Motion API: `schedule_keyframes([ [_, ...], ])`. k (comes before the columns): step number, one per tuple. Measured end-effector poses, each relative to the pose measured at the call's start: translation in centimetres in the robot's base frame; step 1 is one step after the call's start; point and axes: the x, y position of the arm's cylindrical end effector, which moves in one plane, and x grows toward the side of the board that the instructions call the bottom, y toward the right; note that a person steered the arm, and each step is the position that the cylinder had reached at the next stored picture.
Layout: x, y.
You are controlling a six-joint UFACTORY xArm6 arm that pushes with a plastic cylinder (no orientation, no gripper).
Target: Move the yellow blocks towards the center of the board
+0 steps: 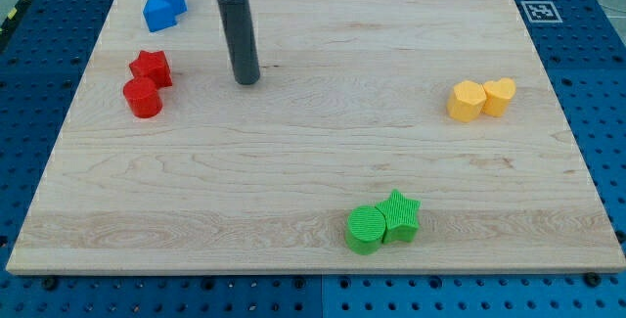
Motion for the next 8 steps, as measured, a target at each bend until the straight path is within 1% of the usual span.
schedule_keyframes([
  [2, 2.6, 1.0],
  [4, 4.9, 5.0],
  [8, 9.4, 8.8],
])
